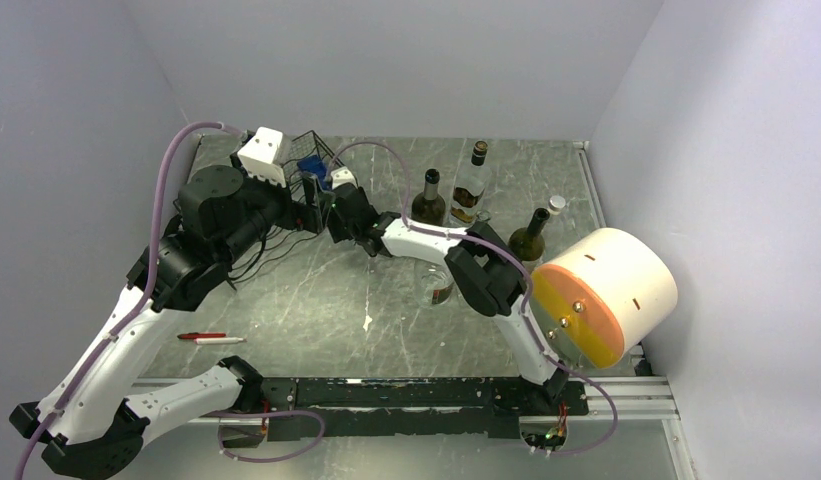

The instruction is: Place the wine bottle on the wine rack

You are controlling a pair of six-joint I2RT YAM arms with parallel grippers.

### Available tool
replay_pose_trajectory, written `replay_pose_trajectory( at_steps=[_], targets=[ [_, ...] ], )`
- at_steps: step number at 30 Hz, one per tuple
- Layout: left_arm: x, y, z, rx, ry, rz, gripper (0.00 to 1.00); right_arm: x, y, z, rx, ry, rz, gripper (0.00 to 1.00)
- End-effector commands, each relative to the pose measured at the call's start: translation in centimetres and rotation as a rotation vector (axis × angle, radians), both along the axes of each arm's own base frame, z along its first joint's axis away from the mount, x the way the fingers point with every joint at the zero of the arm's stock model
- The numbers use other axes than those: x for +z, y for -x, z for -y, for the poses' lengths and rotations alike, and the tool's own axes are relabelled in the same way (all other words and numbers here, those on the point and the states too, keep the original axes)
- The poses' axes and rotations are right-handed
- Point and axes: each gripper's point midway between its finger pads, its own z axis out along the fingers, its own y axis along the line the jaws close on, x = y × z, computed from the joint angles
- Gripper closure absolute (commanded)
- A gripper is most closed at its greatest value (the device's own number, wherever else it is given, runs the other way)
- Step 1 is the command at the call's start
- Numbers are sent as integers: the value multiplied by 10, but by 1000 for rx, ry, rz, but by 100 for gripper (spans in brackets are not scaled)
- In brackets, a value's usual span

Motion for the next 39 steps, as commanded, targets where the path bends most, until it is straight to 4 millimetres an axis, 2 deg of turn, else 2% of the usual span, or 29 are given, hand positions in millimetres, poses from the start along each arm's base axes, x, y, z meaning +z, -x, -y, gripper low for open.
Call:
replay_pose_trajectory(
  at_steps=[1,6,10,13,20,21,25,26,29,33,36,39],
  targets=[
    [13,4,-4,2,10,25,1,60,-24,-9,18,-95,131,40],
    [12,3,-2,-1,10,21,1,67,-20,-6,29,-87,130,22],
    [13,3,-4,3,-2,22,1,70,-19,-3,-21,-82,74,18],
    [18,4,-9,19,-15,31,1,77,-11,-3,-16,-95,45,17],
    [38,13,-17,20,7,73,1,115,16,3,34,-150,26,17],
    [42,15,-18,18,16,83,1,135,22,7,44,-178,43,17],
    [52,27,-13,-42,61,112,1,174,38,31,21,-211,78,18],
    [55,31,-9,-71,77,120,1,177,42,41,5,-208,79,18],
    [52,41,1,-150,107,125,1,193,52,68,-47,-213,113,18],
    [51,50,4,-194,129,160,1,219,63,102,-119,-222,157,19],
    [49,55,6,-222,130,180,1,251,72,124,-162,-268,210,19],
    [43,57,7,-235,139,186,1,269,76,145,-221,-289,259,20]
  ],
)
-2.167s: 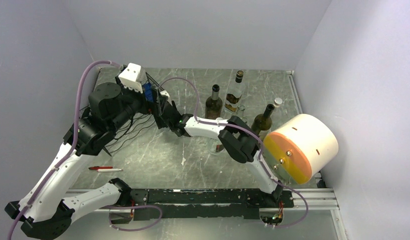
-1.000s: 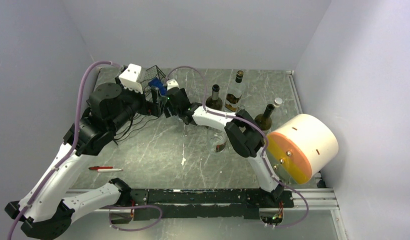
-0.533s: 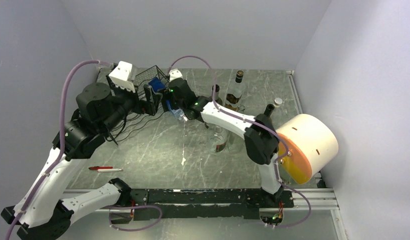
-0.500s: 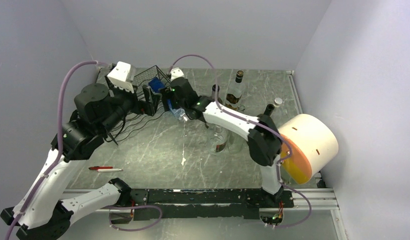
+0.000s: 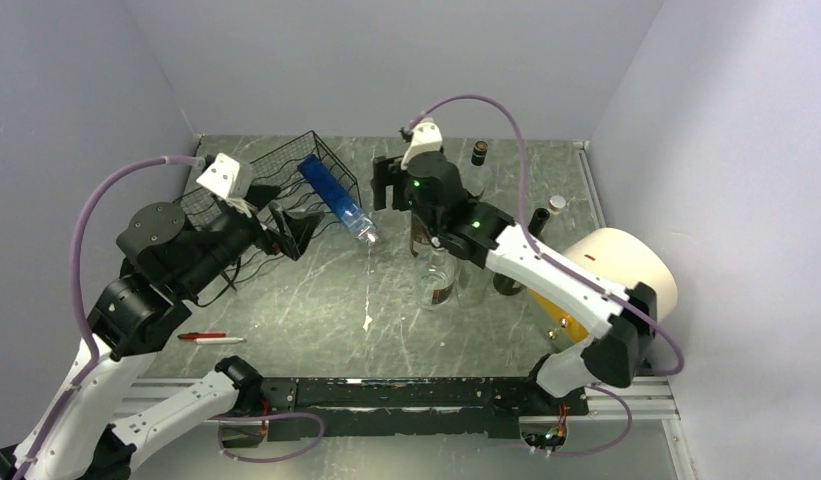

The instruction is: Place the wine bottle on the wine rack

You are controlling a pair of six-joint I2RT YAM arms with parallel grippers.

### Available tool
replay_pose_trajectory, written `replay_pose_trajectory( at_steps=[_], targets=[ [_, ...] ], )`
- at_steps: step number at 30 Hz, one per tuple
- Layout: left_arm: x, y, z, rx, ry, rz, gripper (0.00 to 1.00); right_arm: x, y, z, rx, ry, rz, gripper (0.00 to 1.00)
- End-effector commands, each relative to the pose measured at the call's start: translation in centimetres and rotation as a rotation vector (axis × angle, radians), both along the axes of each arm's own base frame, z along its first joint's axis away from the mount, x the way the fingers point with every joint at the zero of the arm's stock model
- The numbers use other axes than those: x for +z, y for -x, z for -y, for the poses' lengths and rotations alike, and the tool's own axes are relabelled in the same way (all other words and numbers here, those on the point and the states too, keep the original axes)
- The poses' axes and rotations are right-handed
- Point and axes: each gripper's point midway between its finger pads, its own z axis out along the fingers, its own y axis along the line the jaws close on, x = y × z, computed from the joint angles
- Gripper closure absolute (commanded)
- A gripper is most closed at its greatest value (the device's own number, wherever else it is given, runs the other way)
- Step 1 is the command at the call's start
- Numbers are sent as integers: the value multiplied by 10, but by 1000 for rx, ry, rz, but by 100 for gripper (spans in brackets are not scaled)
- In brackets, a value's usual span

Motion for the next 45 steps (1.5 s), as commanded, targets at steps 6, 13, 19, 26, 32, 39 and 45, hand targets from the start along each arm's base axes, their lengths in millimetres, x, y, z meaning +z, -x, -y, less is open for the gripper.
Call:
replay_pose_trajectory(
  at_steps=[6,13,19,26,32,39,45],
  targets=[
    [-24,-3,13,-42,50,5,1,21,-3,80,-337,12,54,20],
    [-67,-18,12,41,84,-100,1,-22,-14,85,-377,72,-48,21],
    [-99,-21,12,68,90,-160,5,-45,-19,84,-371,106,-67,33],
    [-114,-20,7,100,101,-198,0,-38,-24,81,-347,133,-28,45],
    [-115,-18,9,94,115,-226,1,-39,-26,84,-336,161,3,51],
    [-102,-22,9,89,77,-176,0,-24,-28,80,-289,154,52,86],
    [-86,-24,14,65,122,-125,0,10,-23,72,-199,140,97,93]
  ],
)
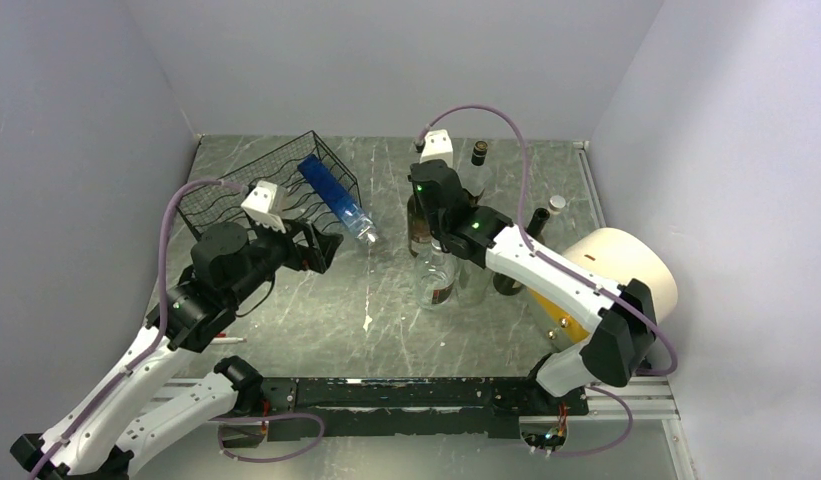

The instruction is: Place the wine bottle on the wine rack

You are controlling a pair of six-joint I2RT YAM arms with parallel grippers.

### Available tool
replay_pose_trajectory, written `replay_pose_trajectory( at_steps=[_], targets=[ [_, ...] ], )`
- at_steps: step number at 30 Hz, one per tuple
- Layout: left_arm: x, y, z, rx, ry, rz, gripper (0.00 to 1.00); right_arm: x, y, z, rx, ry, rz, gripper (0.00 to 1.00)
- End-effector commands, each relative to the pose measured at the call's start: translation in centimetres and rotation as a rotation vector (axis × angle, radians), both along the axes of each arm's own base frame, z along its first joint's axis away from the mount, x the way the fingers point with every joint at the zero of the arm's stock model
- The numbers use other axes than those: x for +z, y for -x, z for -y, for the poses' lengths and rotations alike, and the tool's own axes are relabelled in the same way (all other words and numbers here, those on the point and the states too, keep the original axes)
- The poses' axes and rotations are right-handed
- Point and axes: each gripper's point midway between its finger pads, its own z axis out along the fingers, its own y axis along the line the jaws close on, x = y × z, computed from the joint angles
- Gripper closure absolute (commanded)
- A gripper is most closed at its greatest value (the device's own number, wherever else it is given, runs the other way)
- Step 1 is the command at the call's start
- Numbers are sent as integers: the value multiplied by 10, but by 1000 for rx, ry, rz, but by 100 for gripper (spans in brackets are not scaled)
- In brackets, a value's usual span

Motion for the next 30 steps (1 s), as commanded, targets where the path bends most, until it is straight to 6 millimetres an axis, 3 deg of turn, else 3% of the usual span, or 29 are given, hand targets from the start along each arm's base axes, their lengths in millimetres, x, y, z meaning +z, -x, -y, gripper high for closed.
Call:
replay_pose_trajectory(
  at_steps=[1,7,17,25,30],
  targets=[
    [36,-2,4,-18,62,114,0,62,3,-5,72,-70,101,94],
    [30,-7,24,-85,107,135,0,98,16,0,123,-140,179,95],
    [-7,-21,70,-230,157,95,0,109,34,-14,245,-204,173,95],
    [-30,-29,94,-346,98,245,2,141,68,-27,418,-302,145,95],
    [-41,-33,111,-414,85,287,0,144,84,-36,500,-328,95,95]
  ],
)
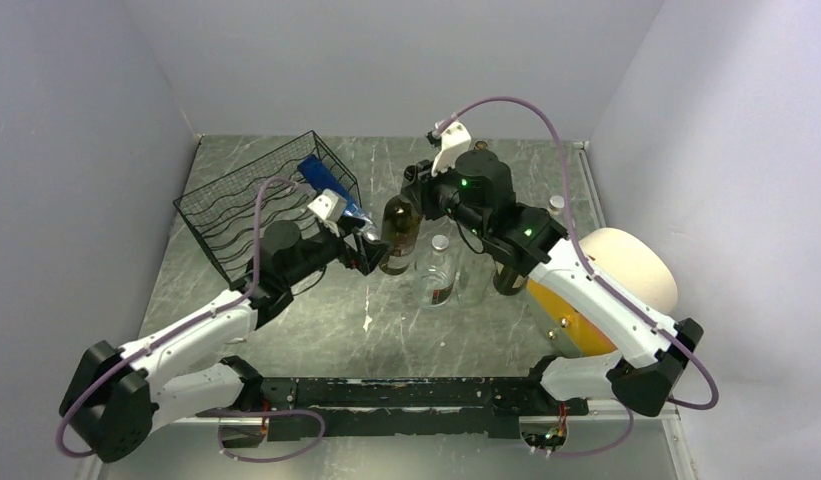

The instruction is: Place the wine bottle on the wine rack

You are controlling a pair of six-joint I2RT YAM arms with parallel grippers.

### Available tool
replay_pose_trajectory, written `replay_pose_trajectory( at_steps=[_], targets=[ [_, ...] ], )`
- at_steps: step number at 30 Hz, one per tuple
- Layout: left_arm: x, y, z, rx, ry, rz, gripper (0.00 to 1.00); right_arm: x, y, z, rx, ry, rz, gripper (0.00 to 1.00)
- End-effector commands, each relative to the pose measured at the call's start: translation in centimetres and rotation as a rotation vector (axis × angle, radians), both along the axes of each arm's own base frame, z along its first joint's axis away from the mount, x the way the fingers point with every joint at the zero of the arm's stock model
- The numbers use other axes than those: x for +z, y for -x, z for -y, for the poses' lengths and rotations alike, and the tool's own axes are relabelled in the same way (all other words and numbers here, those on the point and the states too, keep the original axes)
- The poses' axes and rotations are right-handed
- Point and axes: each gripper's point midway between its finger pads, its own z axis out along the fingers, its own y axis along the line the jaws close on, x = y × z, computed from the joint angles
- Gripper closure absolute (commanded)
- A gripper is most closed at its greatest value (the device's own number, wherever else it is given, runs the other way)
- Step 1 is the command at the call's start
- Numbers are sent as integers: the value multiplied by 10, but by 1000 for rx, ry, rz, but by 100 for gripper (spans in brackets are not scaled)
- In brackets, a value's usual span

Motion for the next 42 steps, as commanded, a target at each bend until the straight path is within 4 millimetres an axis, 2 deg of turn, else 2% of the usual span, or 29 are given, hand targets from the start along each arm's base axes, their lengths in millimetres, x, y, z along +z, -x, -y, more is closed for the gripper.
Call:
replay_pose_trajectory(
  at_steps=[1,5,13,20,23,25,26,27,28,29,30,33,42],
  targets=[
    [20,4,23,-123,41,166,0,67,22,-9,109,-174,72,96],
    [2,9,32,-172,15,183,0,68,33,-14,171,-183,50,96],
    [-9,20,42,-275,-28,298,1,69,53,-18,256,-214,19,96],
    [-8,28,48,-352,-60,409,7,70,67,-16,297,-229,1,94],
    [-2,33,52,-390,-51,440,18,68,70,-17,315,-229,-10,91],
    [4,33,53,-393,-46,465,38,66,72,-16,317,-224,-23,86],
    [8,33,53,-392,-46,486,49,65,73,-15,317,-220,-30,80],
    [13,33,52,-389,-51,521,62,64,75,-15,317,-216,-38,71],
    [18,32,52,-385,-58,550,82,64,77,-13,319,-214,-44,61],
    [23,30,51,-373,-71,574,92,62,79,-11,320,-209,-50,51],
    [27,27,50,-361,-88,591,93,62,81,-8,317,-209,-52,43],
    [45,22,46,-328,-130,673,93,63,87,4,291,-210,-47,30],
    [108,-6,31,-198,-366,921,93,89,103,47,197,-227,9,26]
  ],
)
